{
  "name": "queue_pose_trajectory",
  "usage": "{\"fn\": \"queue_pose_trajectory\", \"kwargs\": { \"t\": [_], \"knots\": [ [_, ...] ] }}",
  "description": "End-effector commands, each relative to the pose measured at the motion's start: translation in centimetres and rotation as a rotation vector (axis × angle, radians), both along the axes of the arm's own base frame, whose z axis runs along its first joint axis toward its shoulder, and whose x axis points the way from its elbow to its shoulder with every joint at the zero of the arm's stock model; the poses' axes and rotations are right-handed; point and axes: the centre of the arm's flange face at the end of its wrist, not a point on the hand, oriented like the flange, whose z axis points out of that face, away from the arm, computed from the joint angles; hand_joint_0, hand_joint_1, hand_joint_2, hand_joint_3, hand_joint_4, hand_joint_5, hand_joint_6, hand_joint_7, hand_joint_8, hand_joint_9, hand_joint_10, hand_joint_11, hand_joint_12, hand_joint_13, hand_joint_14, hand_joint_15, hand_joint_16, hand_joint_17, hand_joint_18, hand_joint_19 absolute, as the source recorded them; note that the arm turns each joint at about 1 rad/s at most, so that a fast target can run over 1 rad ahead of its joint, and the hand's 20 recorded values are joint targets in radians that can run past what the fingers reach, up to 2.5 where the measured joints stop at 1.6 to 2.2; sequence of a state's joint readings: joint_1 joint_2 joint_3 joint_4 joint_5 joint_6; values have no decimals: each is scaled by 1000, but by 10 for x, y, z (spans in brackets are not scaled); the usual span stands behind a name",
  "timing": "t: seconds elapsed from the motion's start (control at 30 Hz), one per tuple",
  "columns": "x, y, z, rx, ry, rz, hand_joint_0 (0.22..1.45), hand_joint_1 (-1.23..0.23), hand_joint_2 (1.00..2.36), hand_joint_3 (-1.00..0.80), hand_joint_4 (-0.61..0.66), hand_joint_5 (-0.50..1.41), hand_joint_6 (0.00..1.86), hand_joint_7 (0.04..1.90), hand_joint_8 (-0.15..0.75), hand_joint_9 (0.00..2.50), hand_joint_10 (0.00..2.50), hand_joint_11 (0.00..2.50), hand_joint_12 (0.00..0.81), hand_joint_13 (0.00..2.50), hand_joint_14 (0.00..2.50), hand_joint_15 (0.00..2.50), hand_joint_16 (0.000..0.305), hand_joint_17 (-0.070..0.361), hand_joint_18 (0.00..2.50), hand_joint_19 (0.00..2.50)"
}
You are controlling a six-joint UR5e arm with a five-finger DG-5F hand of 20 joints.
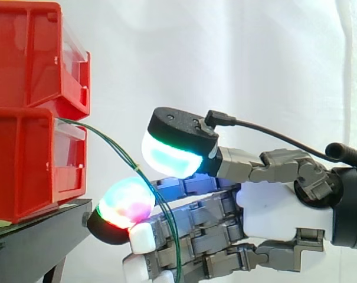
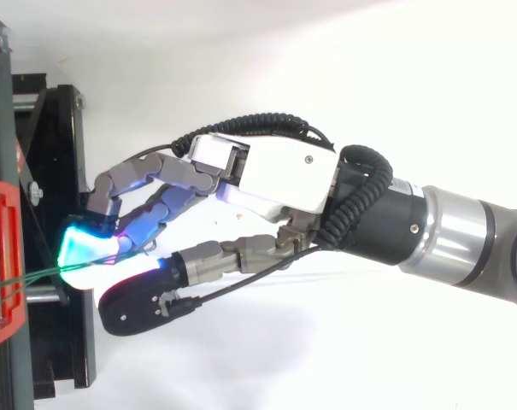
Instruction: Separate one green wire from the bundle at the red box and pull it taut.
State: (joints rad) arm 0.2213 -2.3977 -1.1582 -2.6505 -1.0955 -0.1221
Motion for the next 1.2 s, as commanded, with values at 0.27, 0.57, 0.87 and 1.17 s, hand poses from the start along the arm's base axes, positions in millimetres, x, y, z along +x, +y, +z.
{"fn": "queue_pose_trajectory", "kwargs": {
  "t": [0.27, 0.57, 0.87, 1.17],
  "knots": [
    [-2, 3, 25, -4, -23, 3, 607, -727, 1022, -209, 92, -171, 885, 957, 254, 871, 19, 547, 327, 809, 21, 544, 53, 120, 633, 641],
    [-3, 9, 27, -26, -14, 6, 542, -713, 1000, -500, 138, -153, 884, 892, 261, 974, 19, 569, 325, 839, 23, 541, 55, 123, 679, 657],
    [-3, 11, 28, -21, -17, 8, 585, -623, 1018, -284, 119, -132, 855, 1043, 264, 1039, 21, 565, 326, 872, 21, 561, 53, 119, 674, 673],
    [-3, 5, 27, -21, -13, 4, 601, -741, 1023, -163, 82, -145, 901, 998, 261, 1012, 23, 619, 327, 861, 22, 565, 53, 120, 678, 674]
  ]
}}
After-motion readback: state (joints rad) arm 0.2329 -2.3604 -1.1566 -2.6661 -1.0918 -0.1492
